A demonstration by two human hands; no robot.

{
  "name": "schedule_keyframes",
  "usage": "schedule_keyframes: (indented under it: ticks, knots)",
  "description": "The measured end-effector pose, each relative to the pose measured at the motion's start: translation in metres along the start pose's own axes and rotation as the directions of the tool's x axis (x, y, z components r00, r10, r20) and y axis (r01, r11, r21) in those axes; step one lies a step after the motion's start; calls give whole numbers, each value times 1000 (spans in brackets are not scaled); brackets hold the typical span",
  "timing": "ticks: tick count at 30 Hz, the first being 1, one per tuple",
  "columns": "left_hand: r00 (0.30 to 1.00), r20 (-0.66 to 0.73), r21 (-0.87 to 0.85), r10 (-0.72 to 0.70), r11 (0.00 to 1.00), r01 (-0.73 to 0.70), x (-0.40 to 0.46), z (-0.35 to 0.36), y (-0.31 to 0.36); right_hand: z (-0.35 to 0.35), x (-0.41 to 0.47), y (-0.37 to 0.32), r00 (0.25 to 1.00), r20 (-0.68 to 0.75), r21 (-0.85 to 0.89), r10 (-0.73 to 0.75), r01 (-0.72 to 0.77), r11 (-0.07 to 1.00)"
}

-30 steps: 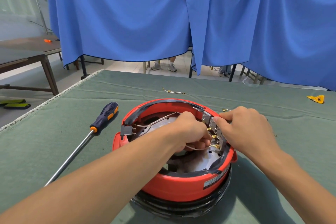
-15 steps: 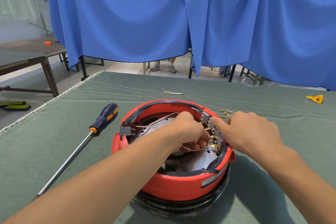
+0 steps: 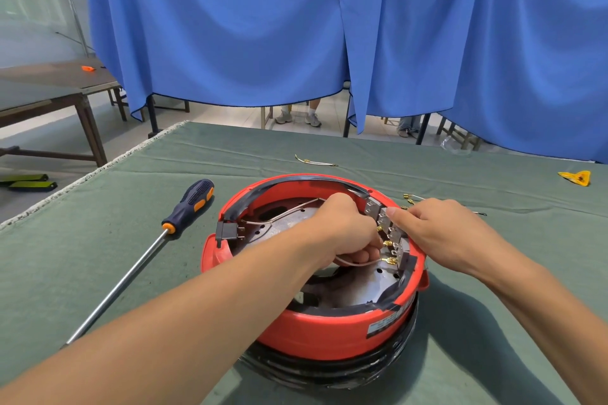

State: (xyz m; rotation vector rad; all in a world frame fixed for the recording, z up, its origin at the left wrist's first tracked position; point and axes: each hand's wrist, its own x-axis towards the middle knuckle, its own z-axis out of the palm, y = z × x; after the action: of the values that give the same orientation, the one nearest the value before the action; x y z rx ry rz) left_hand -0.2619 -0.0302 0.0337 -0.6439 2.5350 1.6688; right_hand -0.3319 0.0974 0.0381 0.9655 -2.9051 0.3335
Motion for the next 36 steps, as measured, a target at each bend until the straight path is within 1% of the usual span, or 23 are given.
schedule_keyframes:
  ticks: [4,6,8,10,11,13,14,15,17,19,20,22,25,29,33,36]
  knots:
    - [1000,-4,19,-2,1000,2,2,-1,0,1,1,0,1000,3,12,2,-2,1000]
    - [1000,0,57,-1,998,1,-1,-1,1,0,1,-1,1000,8,30,7,-7,1000]
    - [1000,-17,130,24,991,-22,-2,-1,1,0,0,-3,1000,15,56,22,-23,998]
    - [995,-58,240,78,969,-62,-4,0,0,2,-1,-5,999,17,46,52,-53,998]
    - [989,-88,322,121,943,-86,-5,0,0,3,-2,-7,998,13,23,66,-67,998]
    - [961,-155,528,228,841,-114,-12,-2,2,3,-3,-9,997,3,-25,82,-82,996]
    - [942,-168,600,292,788,-137,-17,-3,4,3,-4,-10,996,1,-42,86,-86,995]
    - [927,-156,629,342,757,-174,-20,-4,6,3,-4,-11,996,0,-54,94,-94,994]
    - [921,-68,625,384,736,-261,-25,-6,7,3,-5,-11,993,1,-71,117,-117,991]
    - [921,35,601,387,729,-329,-27,-5,6,3,-7,-11,990,10,-71,143,-142,987]
    - [917,63,602,393,718,-349,-27,-3,4,2,-8,-11,988,17,-63,156,-155,986]
    - [908,69,619,414,696,-364,-27,0,0,1,-8,-12,984,25,-50,177,-175,983]
    - [901,71,613,428,694,-378,-24,-1,-4,-1,-9,-11,983,20,-51,183,-182,982]
    - [897,95,617,432,682,-394,-20,-4,-8,1,-10,-13,980,71,-62,186,-182,981]
    - [895,79,625,439,678,-388,-19,-4,-8,2,-9,-13,978,111,-29,176,-174,984]
    - [893,73,654,445,654,-379,-21,-5,-7,1,-7,-12,976,127,-23,176,-175,984]
